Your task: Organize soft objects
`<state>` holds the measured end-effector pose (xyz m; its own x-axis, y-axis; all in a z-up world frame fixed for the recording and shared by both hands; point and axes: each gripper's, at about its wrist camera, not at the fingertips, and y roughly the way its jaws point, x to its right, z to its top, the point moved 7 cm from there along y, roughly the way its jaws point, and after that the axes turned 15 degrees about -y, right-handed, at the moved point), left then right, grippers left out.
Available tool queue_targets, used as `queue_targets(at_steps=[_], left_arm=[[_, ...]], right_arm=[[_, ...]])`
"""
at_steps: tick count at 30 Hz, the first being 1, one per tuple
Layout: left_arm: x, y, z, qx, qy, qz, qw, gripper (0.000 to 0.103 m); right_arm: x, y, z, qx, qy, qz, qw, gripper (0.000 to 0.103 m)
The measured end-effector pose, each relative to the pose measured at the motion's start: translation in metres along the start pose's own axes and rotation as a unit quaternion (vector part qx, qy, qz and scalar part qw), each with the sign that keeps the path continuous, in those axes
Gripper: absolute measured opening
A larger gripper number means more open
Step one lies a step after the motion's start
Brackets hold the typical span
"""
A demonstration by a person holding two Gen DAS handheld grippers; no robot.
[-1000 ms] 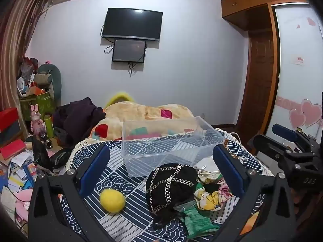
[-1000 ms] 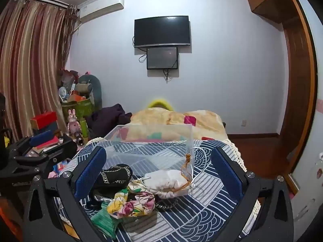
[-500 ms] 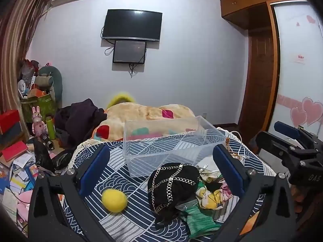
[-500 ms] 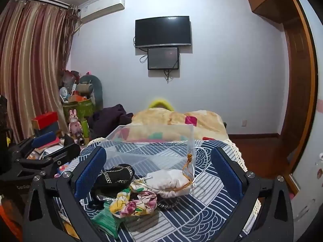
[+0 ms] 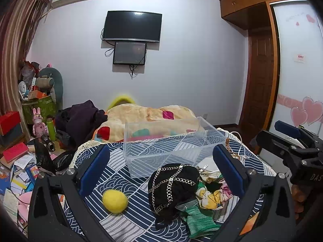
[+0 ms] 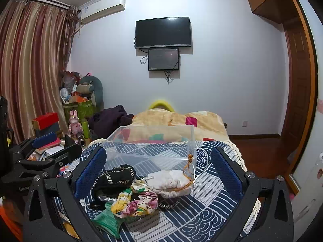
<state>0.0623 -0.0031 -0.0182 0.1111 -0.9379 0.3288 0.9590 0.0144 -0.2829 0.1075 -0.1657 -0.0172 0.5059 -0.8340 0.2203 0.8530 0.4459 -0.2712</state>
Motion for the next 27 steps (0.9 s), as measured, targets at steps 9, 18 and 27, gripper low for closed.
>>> queue_targets(at_steps=[9,18,27], left_arm=[[0.001,0.0002,0.0005,0.003,0.003,0.001,1.0,0.103],[-0.0004,-0.0018,-0.0004,0.007,0.005,0.003,1.0,0.103],[-0.0008,-0.0022,-0.0013,0.006,0.005,0.001,1.0,0.103]], right_arm=[[0.0019,-0.0019,0.0015,0.004,0.002,0.0,1.0,0.103],[0.0031,-0.0024,0.0011,0.005,0.003,-0.001,1.0,0.103],[0.0041,-0.0029,0.0008,0.006,0.002,-0.001,1.0,0.103]])
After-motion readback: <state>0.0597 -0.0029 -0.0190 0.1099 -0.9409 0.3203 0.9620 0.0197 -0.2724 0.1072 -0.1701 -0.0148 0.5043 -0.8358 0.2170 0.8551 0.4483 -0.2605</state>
